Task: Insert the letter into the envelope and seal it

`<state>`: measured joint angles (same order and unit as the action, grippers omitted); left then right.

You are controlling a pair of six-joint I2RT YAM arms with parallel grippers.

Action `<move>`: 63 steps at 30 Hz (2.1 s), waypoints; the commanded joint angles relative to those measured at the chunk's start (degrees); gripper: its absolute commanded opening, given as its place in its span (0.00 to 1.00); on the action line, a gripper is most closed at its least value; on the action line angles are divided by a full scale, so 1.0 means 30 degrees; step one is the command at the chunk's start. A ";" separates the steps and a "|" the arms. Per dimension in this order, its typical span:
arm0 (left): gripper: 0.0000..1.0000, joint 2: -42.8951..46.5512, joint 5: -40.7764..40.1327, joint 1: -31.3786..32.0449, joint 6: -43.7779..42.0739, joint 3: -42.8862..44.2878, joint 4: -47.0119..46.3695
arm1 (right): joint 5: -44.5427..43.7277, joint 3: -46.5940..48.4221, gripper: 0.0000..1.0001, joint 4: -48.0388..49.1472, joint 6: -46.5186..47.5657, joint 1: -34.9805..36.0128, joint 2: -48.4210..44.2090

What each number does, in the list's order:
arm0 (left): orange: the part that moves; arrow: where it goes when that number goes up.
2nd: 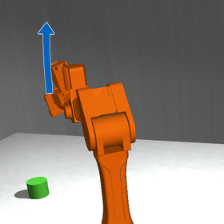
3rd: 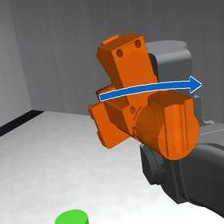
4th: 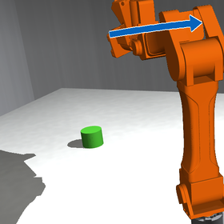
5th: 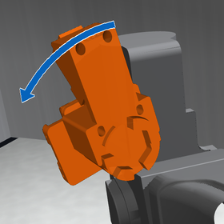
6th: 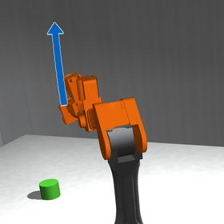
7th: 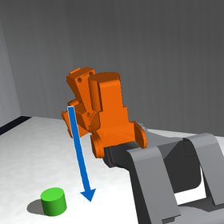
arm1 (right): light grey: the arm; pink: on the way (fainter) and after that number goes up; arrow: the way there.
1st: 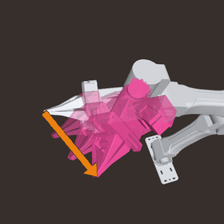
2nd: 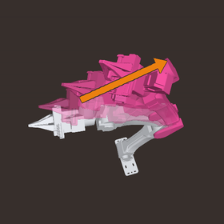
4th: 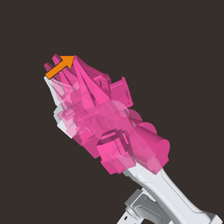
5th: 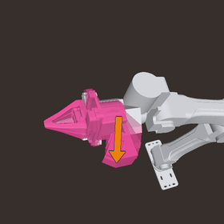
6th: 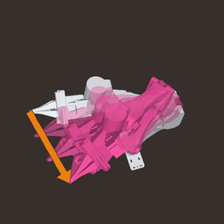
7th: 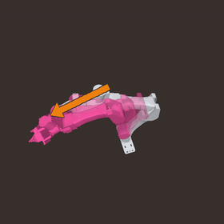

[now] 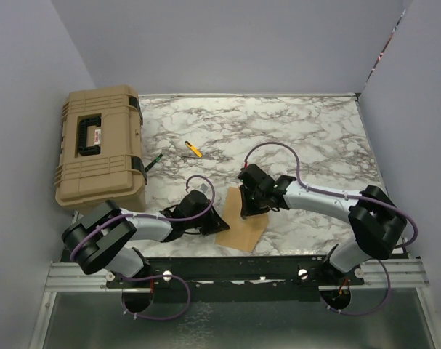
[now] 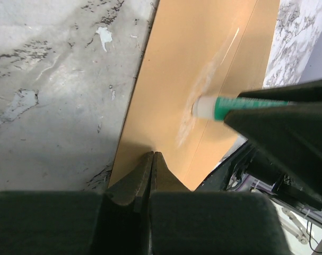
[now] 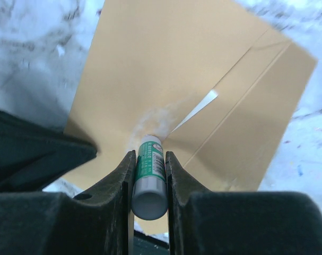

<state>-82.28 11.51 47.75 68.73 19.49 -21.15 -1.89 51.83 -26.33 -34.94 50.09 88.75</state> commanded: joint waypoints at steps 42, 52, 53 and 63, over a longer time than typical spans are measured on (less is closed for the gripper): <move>0.34 0.2549 -0.1335 -0.0018 -0.3537 0.4094 0.6136 | 0.1810 -0.0029 0.01 0.0333 -0.1825 -0.2995 -0.7466; 0.98 0.6342 -0.4720 -0.0016 -0.3728 0.6455 0.7634 | 0.3045 -0.1221 0.01 0.5206 -0.6173 -0.5327 -1.0557; 0.99 0.6759 -0.5056 -0.0016 -0.3652 0.6692 0.7609 | 0.3217 -0.1410 0.01 0.5923 -0.6746 -0.5375 -1.0744; 0.99 1.0534 -0.6251 -0.0027 -0.1337 0.6617 0.2388 | 0.5695 -0.3835 0.01 1.5066 -1.3551 -0.5452 -1.1481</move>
<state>-53.95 -4.29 47.75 60.14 40.03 -3.42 10.85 43.05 3.44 -63.77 33.91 55.16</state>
